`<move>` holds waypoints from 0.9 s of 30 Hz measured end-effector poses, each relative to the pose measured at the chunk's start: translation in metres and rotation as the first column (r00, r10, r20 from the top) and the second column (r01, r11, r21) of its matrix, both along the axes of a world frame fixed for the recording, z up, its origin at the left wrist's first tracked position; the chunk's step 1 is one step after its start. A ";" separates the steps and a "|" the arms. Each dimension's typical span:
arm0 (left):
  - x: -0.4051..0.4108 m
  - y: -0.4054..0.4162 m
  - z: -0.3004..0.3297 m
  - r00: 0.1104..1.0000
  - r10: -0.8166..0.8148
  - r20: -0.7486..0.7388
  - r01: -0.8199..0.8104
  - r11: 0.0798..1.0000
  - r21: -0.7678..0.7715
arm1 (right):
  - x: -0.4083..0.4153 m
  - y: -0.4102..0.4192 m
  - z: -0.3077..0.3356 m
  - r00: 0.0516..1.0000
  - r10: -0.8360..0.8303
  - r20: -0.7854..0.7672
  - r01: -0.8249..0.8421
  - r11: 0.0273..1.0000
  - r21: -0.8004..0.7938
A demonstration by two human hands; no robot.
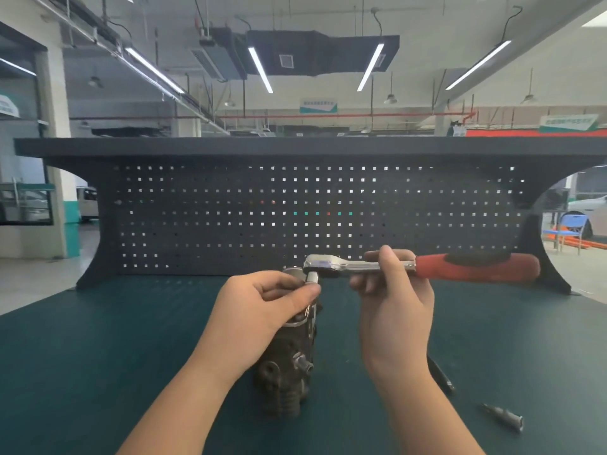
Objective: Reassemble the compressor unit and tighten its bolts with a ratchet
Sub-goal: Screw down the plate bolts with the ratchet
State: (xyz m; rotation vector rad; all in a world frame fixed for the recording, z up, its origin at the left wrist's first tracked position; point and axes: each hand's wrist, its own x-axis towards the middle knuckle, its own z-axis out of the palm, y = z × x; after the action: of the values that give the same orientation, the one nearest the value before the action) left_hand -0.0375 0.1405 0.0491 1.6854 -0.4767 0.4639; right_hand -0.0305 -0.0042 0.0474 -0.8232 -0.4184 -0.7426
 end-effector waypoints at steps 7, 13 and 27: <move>0.003 0.003 0.000 0.998 -0.062 0.002 0.062 0.997 -0.053 | -0.013 0.014 -0.001 0.962 -0.156 0.222 0.219 0.931 -0.293; 0.003 0.002 0.001 0.997 -0.070 0.016 0.071 0.991 -0.113 | -0.013 0.011 -0.002 0.980 -0.118 0.158 0.148 0.970 -0.193; 0.006 0.005 -0.002 0.995 -0.091 0.036 0.095 0.988 -0.122 | -0.014 0.013 -0.001 0.991 -0.048 0.122 0.062 0.991 -0.116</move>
State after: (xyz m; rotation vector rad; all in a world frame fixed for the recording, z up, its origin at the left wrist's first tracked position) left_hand -0.0316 0.1459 0.0467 1.5321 -0.5360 0.4427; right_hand -0.0440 0.0090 0.0461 -0.9085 -0.5529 -0.8265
